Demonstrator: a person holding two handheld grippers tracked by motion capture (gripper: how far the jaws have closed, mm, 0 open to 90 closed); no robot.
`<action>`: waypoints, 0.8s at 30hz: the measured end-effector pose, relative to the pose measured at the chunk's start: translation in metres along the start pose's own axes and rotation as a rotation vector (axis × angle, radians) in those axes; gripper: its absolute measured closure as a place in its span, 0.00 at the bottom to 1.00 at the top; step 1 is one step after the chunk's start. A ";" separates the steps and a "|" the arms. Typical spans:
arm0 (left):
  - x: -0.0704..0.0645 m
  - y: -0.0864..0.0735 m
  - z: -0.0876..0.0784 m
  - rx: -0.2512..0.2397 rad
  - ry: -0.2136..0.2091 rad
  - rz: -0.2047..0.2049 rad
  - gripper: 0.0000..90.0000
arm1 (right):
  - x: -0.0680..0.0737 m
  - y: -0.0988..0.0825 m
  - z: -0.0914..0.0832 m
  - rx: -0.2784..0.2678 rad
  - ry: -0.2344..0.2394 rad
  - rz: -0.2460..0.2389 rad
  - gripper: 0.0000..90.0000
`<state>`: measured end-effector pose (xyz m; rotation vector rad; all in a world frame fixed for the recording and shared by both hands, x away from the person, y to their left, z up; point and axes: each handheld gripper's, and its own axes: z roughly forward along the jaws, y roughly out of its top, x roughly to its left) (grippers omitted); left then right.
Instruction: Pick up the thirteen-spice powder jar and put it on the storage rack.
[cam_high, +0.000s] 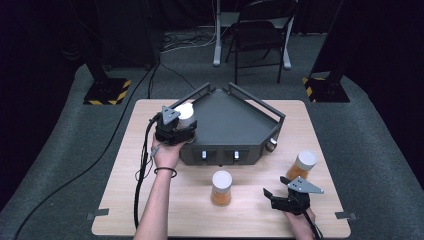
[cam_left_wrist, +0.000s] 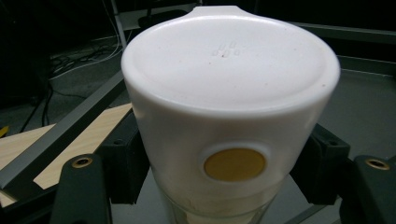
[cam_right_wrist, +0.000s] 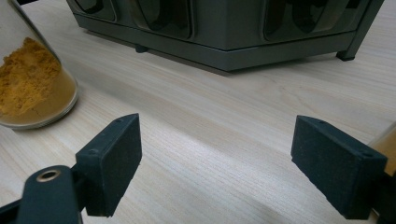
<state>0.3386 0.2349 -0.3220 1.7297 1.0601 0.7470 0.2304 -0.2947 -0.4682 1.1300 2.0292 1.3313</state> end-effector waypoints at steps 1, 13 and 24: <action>0.001 0.000 0.000 0.001 -0.006 0.001 0.34 | 0.000 0.000 0.000 0.001 0.001 0.001 0.17; 0.003 -0.006 -0.010 -0.049 -0.001 0.001 0.19 | 0.000 0.001 0.001 0.007 0.000 0.000 0.17; 0.005 -0.017 -0.017 -0.099 -0.035 0.005 0.15 | 0.000 0.001 0.001 0.008 -0.001 0.001 0.17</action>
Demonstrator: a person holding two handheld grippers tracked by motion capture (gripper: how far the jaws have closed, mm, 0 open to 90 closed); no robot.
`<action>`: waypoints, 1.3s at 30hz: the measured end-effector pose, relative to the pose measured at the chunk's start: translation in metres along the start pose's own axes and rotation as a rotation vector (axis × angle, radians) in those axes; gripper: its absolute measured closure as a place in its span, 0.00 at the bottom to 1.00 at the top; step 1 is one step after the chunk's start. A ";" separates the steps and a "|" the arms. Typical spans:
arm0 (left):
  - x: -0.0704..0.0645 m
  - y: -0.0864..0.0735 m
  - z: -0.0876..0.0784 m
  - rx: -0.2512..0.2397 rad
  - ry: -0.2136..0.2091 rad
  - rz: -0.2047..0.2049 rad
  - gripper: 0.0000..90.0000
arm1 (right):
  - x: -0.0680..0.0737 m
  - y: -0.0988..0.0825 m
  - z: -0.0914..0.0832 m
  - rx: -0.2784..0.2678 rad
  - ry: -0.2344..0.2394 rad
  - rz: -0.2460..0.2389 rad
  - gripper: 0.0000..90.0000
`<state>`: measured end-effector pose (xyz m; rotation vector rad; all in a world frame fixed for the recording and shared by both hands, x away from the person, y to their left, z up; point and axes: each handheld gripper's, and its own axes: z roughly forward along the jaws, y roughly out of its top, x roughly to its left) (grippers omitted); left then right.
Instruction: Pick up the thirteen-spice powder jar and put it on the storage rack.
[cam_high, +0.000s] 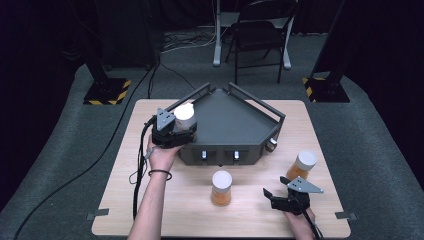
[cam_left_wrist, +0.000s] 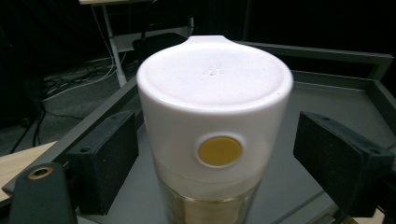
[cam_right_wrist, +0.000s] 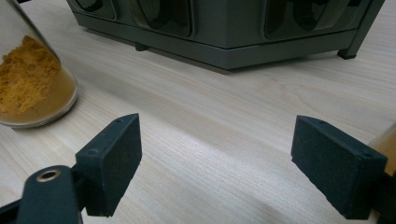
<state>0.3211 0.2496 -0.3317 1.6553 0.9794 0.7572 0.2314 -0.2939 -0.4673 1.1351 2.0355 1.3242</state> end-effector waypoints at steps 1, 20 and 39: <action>-0.001 0.000 -0.001 0.000 0.001 0.007 0.14 | 0.000 0.000 0.000 0.000 0.000 0.000 0.17; 0.008 -0.018 -0.029 0.034 -0.032 0.007 0.09 | 0.000 0.000 0.000 0.001 -0.002 -0.002 0.17; 0.013 -0.078 -0.064 0.040 -0.013 0.011 0.04 | 0.001 0.000 0.000 0.000 -0.003 -0.002 0.17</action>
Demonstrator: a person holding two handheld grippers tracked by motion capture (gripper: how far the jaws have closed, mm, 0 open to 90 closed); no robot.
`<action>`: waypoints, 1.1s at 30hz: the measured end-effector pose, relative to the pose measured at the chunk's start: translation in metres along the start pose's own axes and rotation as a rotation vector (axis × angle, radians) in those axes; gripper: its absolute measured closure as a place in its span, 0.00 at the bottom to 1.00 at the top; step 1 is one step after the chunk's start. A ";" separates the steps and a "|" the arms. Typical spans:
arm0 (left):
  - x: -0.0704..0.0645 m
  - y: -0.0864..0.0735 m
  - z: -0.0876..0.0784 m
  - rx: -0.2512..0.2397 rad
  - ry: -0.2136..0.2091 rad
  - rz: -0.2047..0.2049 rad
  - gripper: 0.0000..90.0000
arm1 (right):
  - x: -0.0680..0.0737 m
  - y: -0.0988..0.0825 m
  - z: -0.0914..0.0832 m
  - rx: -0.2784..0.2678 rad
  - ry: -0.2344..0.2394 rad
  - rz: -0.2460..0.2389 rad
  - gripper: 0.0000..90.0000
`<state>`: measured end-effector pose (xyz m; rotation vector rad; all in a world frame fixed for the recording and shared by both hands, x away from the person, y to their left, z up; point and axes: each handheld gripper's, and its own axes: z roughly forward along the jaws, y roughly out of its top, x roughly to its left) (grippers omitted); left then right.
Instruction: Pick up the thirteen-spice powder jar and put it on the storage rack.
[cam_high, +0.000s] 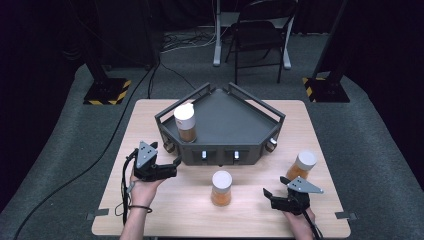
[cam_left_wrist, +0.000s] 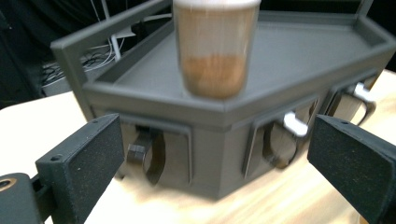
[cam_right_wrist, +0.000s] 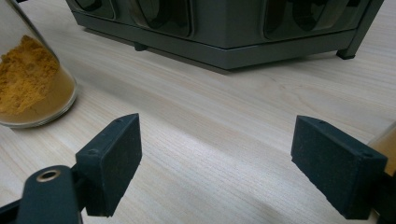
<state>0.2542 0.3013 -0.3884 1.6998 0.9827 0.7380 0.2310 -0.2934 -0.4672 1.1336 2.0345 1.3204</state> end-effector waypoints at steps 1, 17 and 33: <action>0.000 -0.004 -0.002 -0.002 -0.001 -0.003 0.04 | 0.000 0.000 0.000 0.000 0.000 0.000 0.17; 0.007 -0.057 -0.019 0.015 0.007 -0.027 0.05 | 0.001 0.001 0.000 0.004 -0.002 -0.003 0.17; 0.010 -0.090 -0.024 0.045 0.030 -0.042 0.05 | 0.001 0.001 0.000 0.005 -0.003 -0.008 0.17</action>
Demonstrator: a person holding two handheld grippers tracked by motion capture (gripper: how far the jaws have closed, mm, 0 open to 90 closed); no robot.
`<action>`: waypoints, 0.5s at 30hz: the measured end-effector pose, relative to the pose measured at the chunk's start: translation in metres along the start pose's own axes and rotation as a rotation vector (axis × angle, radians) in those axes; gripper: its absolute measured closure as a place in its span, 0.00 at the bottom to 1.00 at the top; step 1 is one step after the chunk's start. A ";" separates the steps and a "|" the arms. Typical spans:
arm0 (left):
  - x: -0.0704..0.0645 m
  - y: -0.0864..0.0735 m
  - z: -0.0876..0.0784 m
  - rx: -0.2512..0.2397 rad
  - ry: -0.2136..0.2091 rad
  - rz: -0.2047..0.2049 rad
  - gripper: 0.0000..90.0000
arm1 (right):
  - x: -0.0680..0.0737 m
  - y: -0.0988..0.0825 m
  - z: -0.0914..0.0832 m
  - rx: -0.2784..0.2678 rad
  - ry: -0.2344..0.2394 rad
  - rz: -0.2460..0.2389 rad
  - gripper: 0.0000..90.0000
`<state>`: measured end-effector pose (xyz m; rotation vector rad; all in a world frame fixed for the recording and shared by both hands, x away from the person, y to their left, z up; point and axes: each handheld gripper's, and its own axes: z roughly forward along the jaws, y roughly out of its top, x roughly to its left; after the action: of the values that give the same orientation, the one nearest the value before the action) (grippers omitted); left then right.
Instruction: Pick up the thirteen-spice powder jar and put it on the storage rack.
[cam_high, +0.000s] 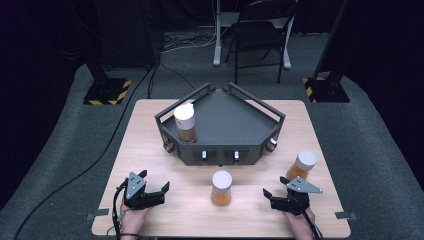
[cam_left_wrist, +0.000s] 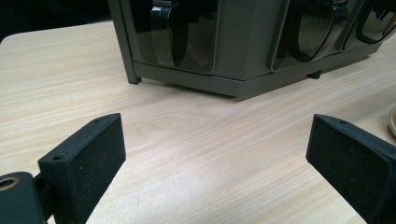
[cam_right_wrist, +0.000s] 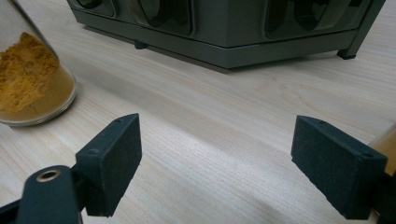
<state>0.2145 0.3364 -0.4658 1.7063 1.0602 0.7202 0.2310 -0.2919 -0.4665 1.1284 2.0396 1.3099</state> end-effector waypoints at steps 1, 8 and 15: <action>0.001 -0.001 0.000 0.003 -0.001 -0.002 0.05 | 0.000 0.000 0.000 -0.001 -0.001 0.000 0.17; 0.004 -0.009 0.001 0.015 0.008 -0.013 0.05 | -0.001 -0.001 0.000 -0.004 0.000 0.005 0.17; 0.007 -0.012 0.001 0.023 0.023 -0.014 0.05 | 0.000 0.000 0.000 0.000 -0.002 0.000 0.17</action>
<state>0.2148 0.3437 -0.4776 1.7125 1.0995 0.7230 0.2309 -0.2918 -0.4665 1.1291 2.0382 1.3086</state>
